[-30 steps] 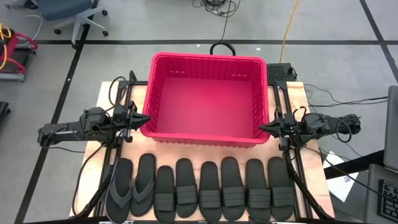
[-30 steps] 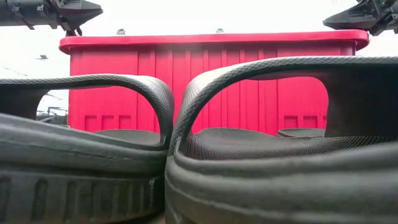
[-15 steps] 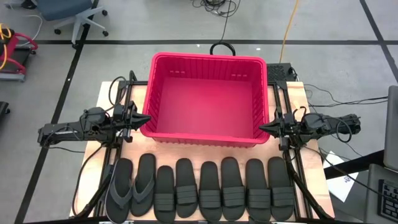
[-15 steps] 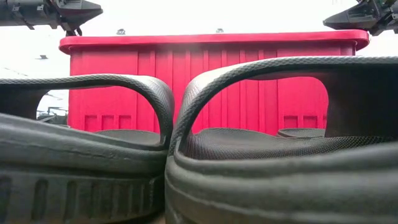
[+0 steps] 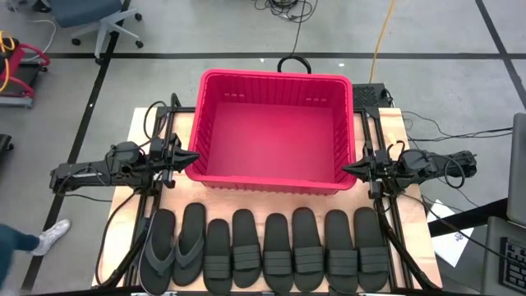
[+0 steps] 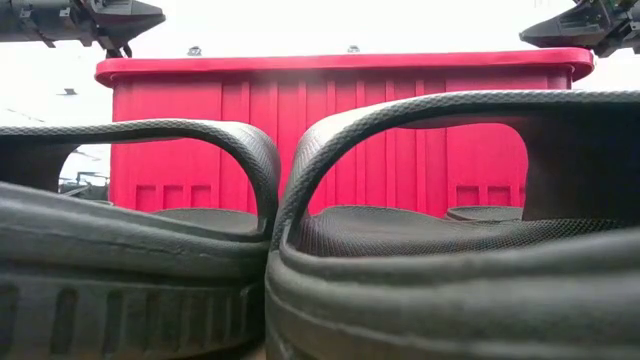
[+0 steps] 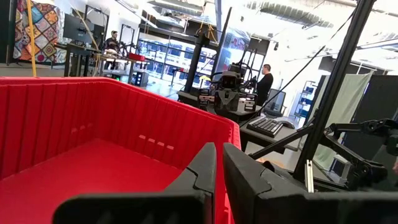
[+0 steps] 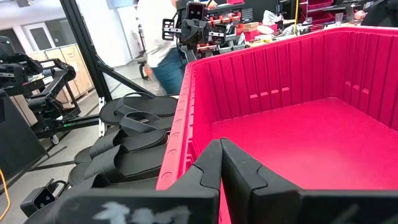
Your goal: Pick and place slides into bin
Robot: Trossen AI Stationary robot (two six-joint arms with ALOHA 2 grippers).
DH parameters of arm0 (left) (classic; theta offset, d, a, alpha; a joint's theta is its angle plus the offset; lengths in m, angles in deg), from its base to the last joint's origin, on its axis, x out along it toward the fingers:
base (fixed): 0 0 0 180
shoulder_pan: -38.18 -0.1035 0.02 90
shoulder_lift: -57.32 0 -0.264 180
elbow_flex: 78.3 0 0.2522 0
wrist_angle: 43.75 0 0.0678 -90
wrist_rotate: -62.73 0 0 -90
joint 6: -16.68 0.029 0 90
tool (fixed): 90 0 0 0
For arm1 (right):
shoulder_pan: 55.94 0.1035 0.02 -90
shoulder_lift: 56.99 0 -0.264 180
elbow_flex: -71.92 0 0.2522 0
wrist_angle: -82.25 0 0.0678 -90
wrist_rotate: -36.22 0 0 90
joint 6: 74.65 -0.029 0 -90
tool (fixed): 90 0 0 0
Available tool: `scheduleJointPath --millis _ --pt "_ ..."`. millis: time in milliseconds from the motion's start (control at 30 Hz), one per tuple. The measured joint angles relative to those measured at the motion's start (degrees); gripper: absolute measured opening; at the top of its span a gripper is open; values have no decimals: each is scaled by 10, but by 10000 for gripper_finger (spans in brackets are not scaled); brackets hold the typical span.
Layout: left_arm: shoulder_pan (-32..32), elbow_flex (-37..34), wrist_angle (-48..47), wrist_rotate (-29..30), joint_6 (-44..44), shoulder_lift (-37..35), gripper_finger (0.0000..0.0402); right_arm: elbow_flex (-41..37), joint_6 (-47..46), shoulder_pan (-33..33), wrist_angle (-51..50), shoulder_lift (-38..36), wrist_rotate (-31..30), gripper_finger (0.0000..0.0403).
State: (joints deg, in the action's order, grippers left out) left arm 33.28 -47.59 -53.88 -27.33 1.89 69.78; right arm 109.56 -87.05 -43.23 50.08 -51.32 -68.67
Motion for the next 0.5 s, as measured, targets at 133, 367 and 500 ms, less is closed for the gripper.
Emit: scheduleJointPath --millis 133,367,500 --pt "0 0 0 0 0 0 26 0 0 0 1 0 0 0" --pt "0 0 0 0 0 0 26 0 -20 0 1 0 0 0" --pt "0 0 0 0 0 0 26 0 -72 0 1 0 0 0"
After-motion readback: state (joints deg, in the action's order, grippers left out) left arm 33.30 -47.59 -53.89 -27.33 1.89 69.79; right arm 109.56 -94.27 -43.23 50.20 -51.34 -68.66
